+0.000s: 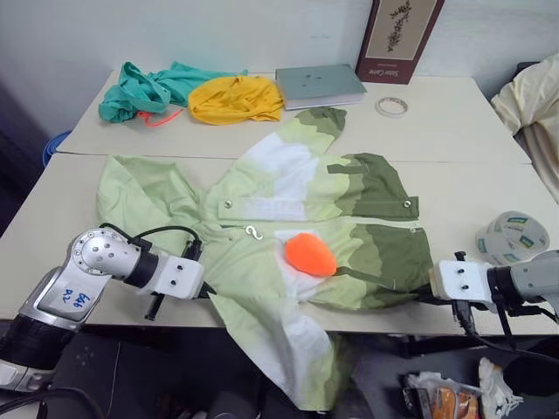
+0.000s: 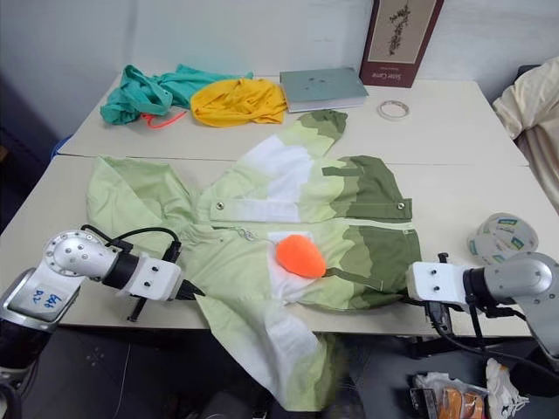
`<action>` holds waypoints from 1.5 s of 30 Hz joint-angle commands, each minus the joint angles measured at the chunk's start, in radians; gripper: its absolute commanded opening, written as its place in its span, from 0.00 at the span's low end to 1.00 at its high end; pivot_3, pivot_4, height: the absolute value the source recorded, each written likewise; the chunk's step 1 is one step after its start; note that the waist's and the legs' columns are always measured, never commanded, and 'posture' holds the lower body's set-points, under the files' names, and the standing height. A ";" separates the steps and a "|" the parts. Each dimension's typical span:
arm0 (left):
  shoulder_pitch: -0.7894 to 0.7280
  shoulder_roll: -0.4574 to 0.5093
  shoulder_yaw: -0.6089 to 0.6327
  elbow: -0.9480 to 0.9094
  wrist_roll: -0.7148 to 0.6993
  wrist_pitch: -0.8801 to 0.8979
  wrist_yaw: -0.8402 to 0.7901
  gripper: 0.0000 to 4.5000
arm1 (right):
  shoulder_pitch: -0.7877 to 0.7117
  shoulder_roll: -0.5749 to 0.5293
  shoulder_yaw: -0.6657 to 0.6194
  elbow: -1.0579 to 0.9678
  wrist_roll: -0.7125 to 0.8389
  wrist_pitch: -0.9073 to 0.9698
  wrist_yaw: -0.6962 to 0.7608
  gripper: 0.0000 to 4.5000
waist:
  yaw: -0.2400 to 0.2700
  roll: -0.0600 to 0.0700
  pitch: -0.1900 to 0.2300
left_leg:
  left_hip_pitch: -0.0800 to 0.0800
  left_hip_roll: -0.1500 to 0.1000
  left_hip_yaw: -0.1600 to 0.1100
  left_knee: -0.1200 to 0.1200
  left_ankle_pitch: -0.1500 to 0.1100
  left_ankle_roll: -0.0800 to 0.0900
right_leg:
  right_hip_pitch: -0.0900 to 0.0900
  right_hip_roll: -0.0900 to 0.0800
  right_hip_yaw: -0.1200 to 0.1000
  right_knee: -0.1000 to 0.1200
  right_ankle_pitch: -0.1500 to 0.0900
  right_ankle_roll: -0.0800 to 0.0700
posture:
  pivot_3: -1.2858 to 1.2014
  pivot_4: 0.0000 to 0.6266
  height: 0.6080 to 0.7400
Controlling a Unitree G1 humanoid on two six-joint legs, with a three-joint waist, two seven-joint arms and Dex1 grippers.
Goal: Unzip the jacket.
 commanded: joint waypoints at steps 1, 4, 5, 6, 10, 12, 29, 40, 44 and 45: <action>0.023 -0.018 0.022 -0.055 -0.016 0.043 0.045 0.00 | -0.010 0.020 -0.030 -0.036 -0.008 0.020 -0.058 0.01 | -0.001 0.000 0.000 | 0.000 0.000 0.000 0.000 0.000 0.000 | 0.000 0.000 0.000 0.000 0.000 0.000 | 0.52 0.24 1.00; 0.035 -0.020 0.022 -0.061 -0.014 0.051 0.055 0.20 | 0.001 0.010 -0.044 -0.064 0.017 0.074 -0.055 0.15 | -0.001 0.000 0.000 | 0.000 0.000 0.001 -0.001 0.000 0.000 | -0.001 0.000 0.001 0.000 0.000 0.000 | 0.52 0.24 1.00; 0.041 -0.020 0.027 -0.061 -0.015 0.052 0.061 0.25 | 0.011 0.000 -0.056 -0.082 0.034 0.095 -0.042 0.21 | -0.001 0.000 0.000 | 0.000 0.000 0.001 -0.001 0.000 0.000 | -0.001 0.000 0.001 0.000 0.000 0.000 | 0.52 0.24 1.00; 0.060 -0.007 0.041 -0.062 -0.032 0.059 0.050 0.34 | 0.024 -0.010 -0.080 -0.106 0.064 0.108 -0.021 0.30 | 0.000 0.000 0.000 | 0.000 0.000 0.001 -0.001 0.000 0.000 | -0.001 0.000 0.001 0.000 0.000 0.000 | 0.52 0.24 1.00; 0.033 0.047 0.161 -0.018 -0.236 0.204 -0.055 0.60 | -0.001 -0.008 -0.180 -0.210 0.242 0.255 0.006 0.59 | -0.001 0.000 0.000 | 0.000 0.001 0.001 -0.001 0.000 0.000 | -0.001 0.000 0.001 -0.001 0.000 0.000 | 0.52 0.24 1.00; -0.060 0.070 0.202 0.039 -0.346 0.312 -0.127 0.74 | -0.059 -0.003 -0.199 -0.253 0.353 0.361 -0.003 0.66 | -0.002 0.000 0.000 | -0.001 0.002 0.000 -0.001 0.000 -0.001 | -0.001 0.001 0.000 -0.001 0.000 0.000 | 0.52 0.24 1.00; -0.755 -0.324 -0.109 0.786 -0.017 -0.049 -0.121 0.66 | -0.547 0.420 0.224 -0.060 0.249 0.665 -0.414 0.66 | -0.014 0.000 0.000 | -0.006 -0.002 0.001 0.001 0.000 0.000 | -0.008 0.001 -0.006 0.008 0.000 0.000 | 0.52 0.24 1.00; -0.738 -0.342 -0.082 0.960 0.026 -0.170 -0.173 0.66 | -0.548 0.549 0.185 -0.114 0.303 0.830 -0.506 0.66 | -0.027 0.000 0.000 | -0.008 -0.002 0.001 0.001 0.000 0.000 | -0.012 0.001 -0.006 0.011 0.000 0.000 | 0.52 0.24 1.00; -0.709 -0.330 -0.043 0.896 -0.017 -0.100 -0.204 0.66 | -0.528 0.573 0.133 -0.197 0.366 0.906 -0.542 0.66 | -0.026 0.000 0.000 | -0.009 -0.003 0.001 0.001 0.000 0.000 | -0.015 0.000 -0.005 0.016 0.000 0.000 | 0.52 0.24 1.00; -0.692 -0.320 -0.036 0.868 -0.025 -0.084 -0.214 0.66 | -0.516 0.579 0.118 -0.229 0.384 0.920 -0.552 0.66 | -0.027 0.000 0.000 | -0.009 -0.003 0.001 0.001 0.000 0.000 | -0.015 0.000 -0.005 0.017 0.000 0.000 | 0.52 0.24 1.00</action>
